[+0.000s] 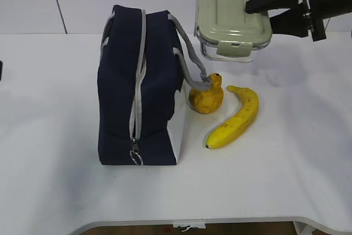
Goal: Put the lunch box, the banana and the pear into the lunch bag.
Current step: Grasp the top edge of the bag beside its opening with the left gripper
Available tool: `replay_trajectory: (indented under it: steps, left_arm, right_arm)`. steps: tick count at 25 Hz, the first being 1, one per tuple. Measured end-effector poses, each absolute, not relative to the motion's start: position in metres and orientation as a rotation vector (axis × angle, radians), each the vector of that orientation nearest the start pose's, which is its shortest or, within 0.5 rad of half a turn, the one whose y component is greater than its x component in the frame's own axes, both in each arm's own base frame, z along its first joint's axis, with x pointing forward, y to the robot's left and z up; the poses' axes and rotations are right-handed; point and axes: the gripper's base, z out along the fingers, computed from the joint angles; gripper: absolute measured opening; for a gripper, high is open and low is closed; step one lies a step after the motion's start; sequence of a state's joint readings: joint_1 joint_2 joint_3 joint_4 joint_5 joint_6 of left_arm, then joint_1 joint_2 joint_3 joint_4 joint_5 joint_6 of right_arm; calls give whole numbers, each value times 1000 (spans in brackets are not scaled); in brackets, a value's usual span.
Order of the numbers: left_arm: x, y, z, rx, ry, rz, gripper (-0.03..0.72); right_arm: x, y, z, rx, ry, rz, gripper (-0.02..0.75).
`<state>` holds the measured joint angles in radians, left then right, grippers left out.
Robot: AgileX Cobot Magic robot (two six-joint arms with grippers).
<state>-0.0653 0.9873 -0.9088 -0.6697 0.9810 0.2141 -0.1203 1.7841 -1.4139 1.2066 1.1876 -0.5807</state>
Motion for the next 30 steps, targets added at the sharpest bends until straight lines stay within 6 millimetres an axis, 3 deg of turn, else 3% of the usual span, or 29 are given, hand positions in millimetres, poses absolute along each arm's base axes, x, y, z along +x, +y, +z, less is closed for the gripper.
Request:
replay_trajectory:
  steps: [9, 15, 24, 30]
  left_arm:
    - [263, -77, 335, 207, 2431, -973, 394]
    - [308, -96, 318, 267, 2451, -1099, 393]
    - [341, -125, 300, 359, 2493, -1150, 385]
    - [347, -125, 288, 358, 2530, -1136, 260]
  right_arm:
    - [373, 64, 309, -75, 2299, 1446, 362]
    - [372, 75, 311, -86, 2277, 1493, 362]
    - [376, 76, 324, -82, 2212, 1526, 362]
    - [379, 80, 344, -139, 2154, 1512, 362]
